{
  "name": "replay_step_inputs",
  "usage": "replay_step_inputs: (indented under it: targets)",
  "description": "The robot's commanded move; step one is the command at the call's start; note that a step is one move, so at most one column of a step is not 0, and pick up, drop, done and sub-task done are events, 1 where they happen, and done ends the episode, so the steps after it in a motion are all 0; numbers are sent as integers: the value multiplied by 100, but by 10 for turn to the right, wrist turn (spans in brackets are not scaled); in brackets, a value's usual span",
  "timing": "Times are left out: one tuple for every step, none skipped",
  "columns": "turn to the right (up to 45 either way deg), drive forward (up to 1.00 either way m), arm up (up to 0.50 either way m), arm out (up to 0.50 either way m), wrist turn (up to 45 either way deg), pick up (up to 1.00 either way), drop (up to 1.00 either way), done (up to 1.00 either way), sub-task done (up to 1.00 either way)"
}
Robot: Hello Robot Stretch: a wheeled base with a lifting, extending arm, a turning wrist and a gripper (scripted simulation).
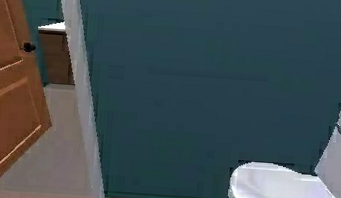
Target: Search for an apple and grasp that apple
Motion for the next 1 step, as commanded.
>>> replay_step_inputs:
  targets:
    - [-450,0,0,0,0,0,0,0,0]
